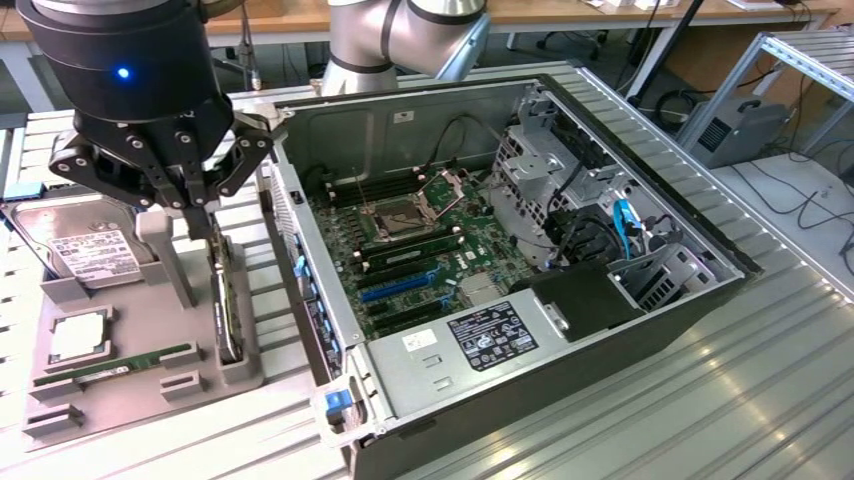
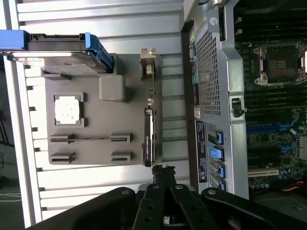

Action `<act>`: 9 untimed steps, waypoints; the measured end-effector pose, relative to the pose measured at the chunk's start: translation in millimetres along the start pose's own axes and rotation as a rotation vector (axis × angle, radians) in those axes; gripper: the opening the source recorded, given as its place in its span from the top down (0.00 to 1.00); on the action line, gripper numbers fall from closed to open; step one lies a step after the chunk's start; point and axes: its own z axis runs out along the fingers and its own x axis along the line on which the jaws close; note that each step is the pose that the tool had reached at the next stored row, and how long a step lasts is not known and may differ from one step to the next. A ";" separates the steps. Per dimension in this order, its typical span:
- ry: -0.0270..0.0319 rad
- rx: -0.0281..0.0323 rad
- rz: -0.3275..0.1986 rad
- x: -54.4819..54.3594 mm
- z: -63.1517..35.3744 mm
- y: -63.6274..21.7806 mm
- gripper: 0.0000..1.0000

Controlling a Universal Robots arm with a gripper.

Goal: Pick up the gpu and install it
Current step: 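Reach for the gpu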

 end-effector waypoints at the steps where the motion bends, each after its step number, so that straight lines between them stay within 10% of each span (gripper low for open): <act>1: 0.0001 0.0002 0.000 0.4 0.0 -0.4 0.89; 9: 0.0000 0.0002 0.000 0.7 0.0 -0.6 0.89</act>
